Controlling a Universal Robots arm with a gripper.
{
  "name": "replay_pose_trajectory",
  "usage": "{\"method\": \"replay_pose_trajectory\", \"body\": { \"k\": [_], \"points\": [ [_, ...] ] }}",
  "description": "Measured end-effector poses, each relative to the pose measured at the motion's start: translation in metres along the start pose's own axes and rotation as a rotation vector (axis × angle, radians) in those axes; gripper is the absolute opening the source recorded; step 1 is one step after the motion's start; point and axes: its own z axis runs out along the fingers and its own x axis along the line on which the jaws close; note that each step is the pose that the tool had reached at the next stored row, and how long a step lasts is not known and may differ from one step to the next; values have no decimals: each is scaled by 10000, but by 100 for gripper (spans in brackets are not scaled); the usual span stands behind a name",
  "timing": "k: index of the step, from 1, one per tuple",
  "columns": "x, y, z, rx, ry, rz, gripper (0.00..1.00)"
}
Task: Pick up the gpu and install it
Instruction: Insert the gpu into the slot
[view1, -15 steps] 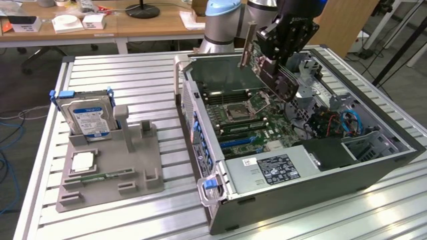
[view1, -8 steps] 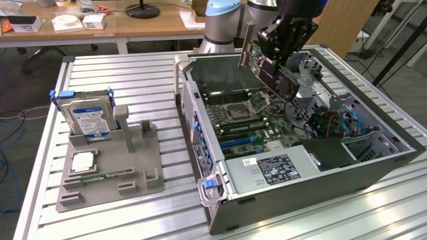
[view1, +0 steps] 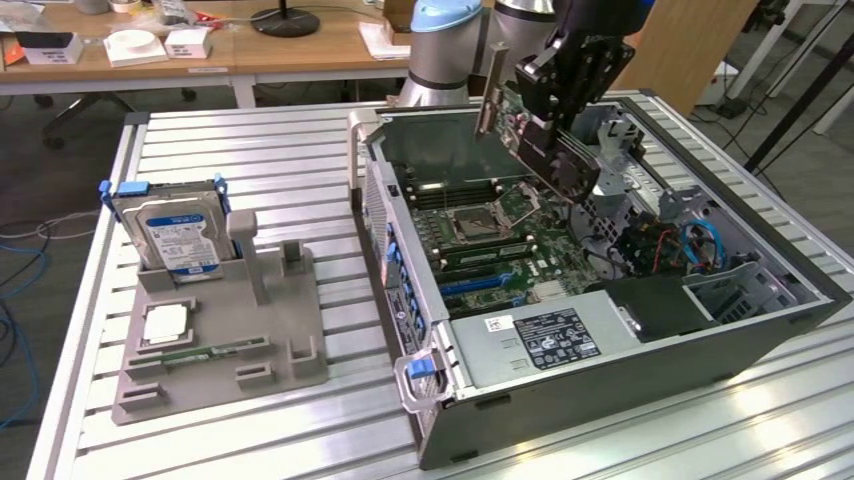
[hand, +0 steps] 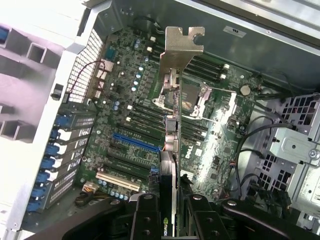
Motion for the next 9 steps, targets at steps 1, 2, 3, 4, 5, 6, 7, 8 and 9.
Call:
{"method": "replay_pose_trajectory", "body": {
  "k": [1, 2, 3, 4, 5, 6, 7, 8, 9],
  "points": [
    [0, 0, 0, 0, 1, -20, 26],
    [0, 0, 0, -5, 9, -204, 26],
    [0, 0, 0, -5, 10, -222, 26],
    [0, 0, 0, -5, 10, -240, 26],
    [0, 0, 0, -6, 11, -257, 26],
    [0, 0, 0, -6, 12, -274, 26],
    [0, 0, 0, -6, 13, -290, 26],
    [0, 0, 0, -7, 13, -307, 26],
    [0, 0, 0, -10, 20, -483, 26]
  ]
}}
